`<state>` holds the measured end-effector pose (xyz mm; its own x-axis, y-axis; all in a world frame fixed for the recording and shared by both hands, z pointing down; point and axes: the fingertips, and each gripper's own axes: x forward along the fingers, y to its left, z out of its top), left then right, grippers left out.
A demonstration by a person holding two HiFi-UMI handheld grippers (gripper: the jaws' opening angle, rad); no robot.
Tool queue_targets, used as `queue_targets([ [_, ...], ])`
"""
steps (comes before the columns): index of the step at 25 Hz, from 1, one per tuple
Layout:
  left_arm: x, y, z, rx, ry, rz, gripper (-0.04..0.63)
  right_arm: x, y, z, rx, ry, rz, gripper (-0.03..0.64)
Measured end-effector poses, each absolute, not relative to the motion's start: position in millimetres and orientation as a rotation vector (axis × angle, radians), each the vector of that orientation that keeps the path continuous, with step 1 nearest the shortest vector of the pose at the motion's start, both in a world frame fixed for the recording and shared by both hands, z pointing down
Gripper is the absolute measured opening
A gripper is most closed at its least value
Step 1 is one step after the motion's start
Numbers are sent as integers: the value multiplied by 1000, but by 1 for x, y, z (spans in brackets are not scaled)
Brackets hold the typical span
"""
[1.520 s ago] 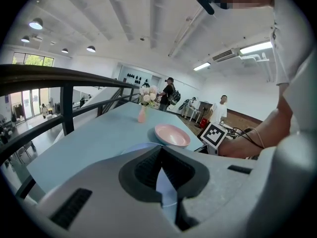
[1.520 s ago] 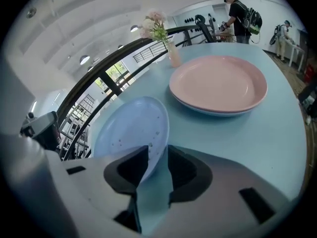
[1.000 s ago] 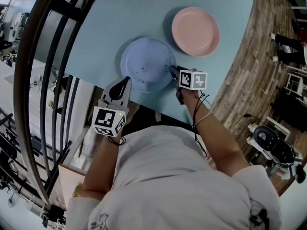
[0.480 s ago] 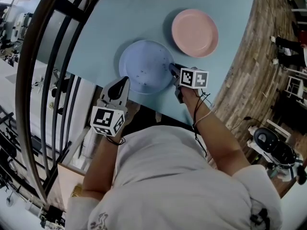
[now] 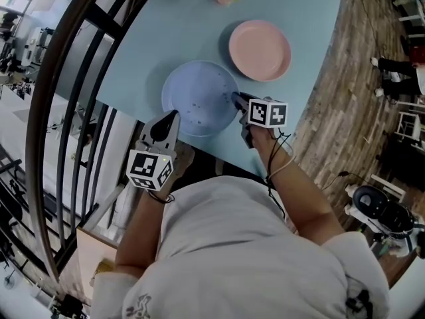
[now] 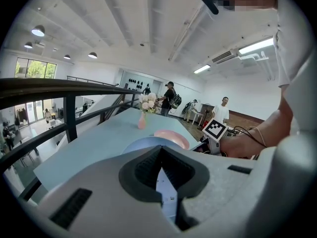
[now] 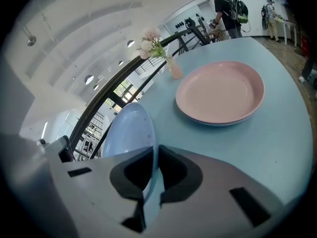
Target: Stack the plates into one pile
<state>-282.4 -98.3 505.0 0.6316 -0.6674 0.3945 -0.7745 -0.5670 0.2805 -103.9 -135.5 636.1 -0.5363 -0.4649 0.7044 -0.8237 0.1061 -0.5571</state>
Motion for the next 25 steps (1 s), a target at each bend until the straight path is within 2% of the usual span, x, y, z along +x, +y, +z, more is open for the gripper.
queue_targets([
  [8, -261, -76, 475, 2488, -1164, 317, 5, -81, -119, 589, 1279, -2147, 1355, 21],
  [25, -180, -20, 401, 2613, -1251, 261, 5, 14, -73, 508, 1335, -2336, 1246, 21],
])
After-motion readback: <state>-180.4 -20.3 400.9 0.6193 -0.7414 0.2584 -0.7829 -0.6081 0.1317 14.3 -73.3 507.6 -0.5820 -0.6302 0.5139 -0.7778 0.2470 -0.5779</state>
